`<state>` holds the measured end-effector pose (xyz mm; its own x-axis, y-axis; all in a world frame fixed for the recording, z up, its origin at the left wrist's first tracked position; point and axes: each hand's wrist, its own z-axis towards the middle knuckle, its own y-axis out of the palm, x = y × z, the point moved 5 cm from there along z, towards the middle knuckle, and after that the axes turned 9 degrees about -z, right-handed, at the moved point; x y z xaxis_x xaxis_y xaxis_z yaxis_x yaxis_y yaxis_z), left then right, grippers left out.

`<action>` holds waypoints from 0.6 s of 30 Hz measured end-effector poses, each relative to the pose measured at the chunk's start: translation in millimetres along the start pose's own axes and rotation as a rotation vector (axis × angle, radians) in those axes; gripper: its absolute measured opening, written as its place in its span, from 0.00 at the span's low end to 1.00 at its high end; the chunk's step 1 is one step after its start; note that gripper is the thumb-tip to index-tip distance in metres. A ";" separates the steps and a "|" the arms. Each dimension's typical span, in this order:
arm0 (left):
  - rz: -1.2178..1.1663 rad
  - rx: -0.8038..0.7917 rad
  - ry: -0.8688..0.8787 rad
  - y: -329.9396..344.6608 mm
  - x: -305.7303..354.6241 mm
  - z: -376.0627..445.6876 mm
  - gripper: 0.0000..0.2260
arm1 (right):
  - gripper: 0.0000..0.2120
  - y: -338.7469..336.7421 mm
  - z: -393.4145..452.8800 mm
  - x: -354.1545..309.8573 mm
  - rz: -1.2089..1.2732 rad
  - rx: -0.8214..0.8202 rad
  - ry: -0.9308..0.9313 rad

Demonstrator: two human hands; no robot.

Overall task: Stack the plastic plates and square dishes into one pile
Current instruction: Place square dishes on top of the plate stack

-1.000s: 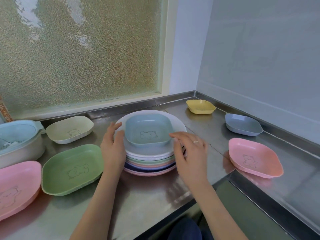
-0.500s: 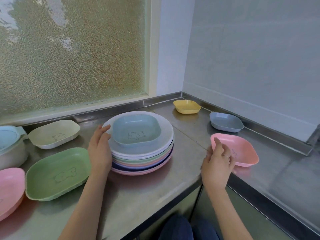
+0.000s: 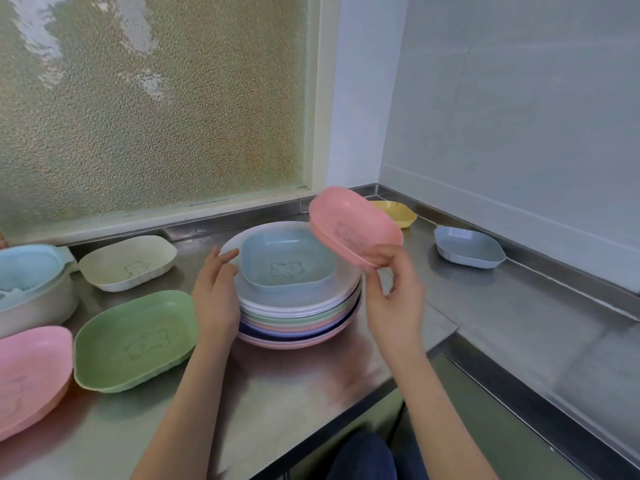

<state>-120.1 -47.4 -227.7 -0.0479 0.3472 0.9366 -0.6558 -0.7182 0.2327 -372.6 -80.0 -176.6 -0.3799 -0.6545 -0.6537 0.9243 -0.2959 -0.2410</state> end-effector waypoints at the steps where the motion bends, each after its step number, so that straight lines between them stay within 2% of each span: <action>1: -0.005 -0.001 0.000 0.2 0.5 -0.3 0.16 | 0.18 6.8 4.9 -8.2 0.020 -0.052 -0.051; 3: -0.011 0.003 -0.005 0.3 0.9 -0.1 0.16 | 0.18 21.7 11.2 -19.7 0.034 -0.180 -0.144; 7: -0.032 0.005 -0.016 -0.2 1.4 -0.5 0.14 | 0.30 44.4 10.0 -24.1 0.060 -0.389 -0.288; 9: -0.075 0.000 -0.031 0.8 2.4 -0.9 0.13 | 0.28 51.8 8.1 -17.1 0.003 -0.454 -0.311; 14: -0.055 -0.013 -0.034 0.8 2.4 -0.6 0.14 | 0.21 60.6 6.5 -7.2 -0.047 -0.552 -0.234; 18: -0.016 -0.017 -0.035 0.5 2.3 0.3 0.21 | 0.18 58.6 3.6 -8.1 0.026 -0.569 -0.184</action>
<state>-120.3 -47.1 -225.4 -0.0113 0.3369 0.9415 -0.6689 -0.7024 0.2433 -315.5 -94.5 -182.9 -0.3098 -0.7810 -0.5423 0.7881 0.1082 -0.6060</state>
